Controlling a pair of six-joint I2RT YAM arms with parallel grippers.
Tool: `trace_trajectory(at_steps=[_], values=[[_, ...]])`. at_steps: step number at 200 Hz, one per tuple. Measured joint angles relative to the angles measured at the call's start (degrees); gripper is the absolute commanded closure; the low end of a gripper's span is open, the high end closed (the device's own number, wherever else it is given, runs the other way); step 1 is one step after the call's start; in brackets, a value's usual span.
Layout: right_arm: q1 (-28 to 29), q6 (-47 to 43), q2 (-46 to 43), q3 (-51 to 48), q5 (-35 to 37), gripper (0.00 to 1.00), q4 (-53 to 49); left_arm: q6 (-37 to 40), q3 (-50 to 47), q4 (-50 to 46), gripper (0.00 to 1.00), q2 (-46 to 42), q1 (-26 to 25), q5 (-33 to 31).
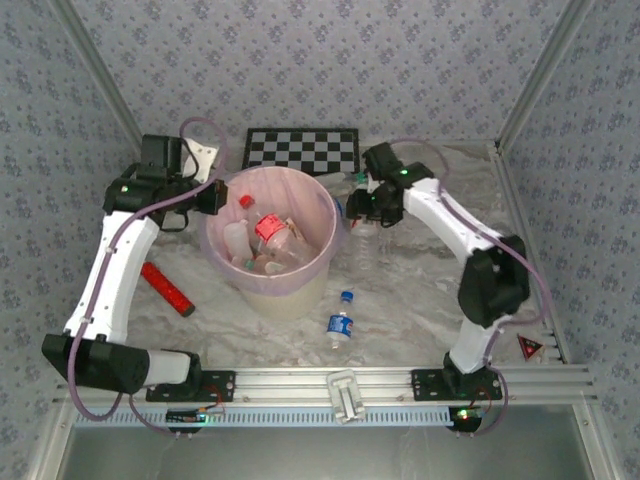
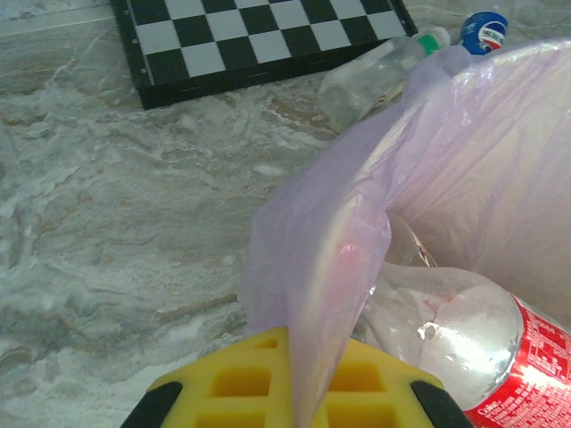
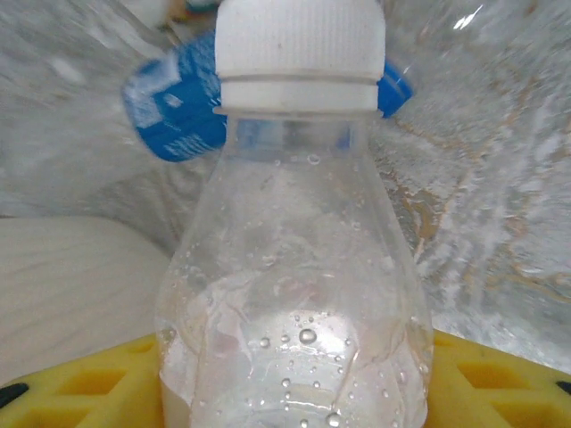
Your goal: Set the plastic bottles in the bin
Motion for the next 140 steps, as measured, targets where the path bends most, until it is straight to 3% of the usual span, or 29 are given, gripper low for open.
trace_trajectory(at_steps=[39,82,111,140], values=[[-4.57,-1.53,-15.41,2.51,-3.56,0.45,0.39,0.02,1.38,0.9,1.0,2.1,-1.92,1.03],[-3.3,-2.36,-24.06,8.13,-11.37,0.47,8.39,0.02,1.38,1.99,1.0,2.56,-3.43,1.92],[3.26,-2.89,-21.24,14.12,-14.49,0.47,11.13,0.0,1.09,2.56,1.0,2.54,-3.54,2.29],[12.17,-6.47,-11.87,21.55,-14.43,0.47,10.8,0.0,1.09,2.73,1.0,2.56,-4.28,2.29]])
